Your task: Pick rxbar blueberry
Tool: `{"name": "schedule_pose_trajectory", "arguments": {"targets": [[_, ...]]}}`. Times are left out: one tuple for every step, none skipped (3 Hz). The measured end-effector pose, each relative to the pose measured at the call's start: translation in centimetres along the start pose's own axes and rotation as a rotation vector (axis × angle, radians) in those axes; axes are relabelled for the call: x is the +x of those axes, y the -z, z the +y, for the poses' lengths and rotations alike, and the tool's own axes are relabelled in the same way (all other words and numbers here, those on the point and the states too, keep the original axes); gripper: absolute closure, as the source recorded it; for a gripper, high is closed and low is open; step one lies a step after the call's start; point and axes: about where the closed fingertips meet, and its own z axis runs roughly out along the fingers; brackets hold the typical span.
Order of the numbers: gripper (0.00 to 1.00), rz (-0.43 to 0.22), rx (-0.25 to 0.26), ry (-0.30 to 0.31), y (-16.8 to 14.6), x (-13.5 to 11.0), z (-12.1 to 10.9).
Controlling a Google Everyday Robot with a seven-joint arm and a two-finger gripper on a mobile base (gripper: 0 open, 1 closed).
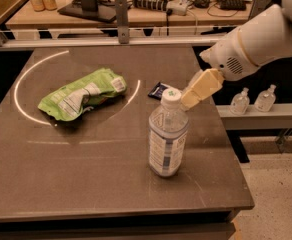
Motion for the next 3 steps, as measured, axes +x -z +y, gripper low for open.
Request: {"name": "schedule_pose_trajectory", "arguments": {"targets": [[0.00,-0.058,-0.019,-0.019,-3.8,-1.0,-1.2],[0.00,-0.084,-0.020,-0.050,-7.0,-1.1,-2.5],[0.00,-0.087,-0.005,-0.062,-8.3,-0.6,-3.1]]}}
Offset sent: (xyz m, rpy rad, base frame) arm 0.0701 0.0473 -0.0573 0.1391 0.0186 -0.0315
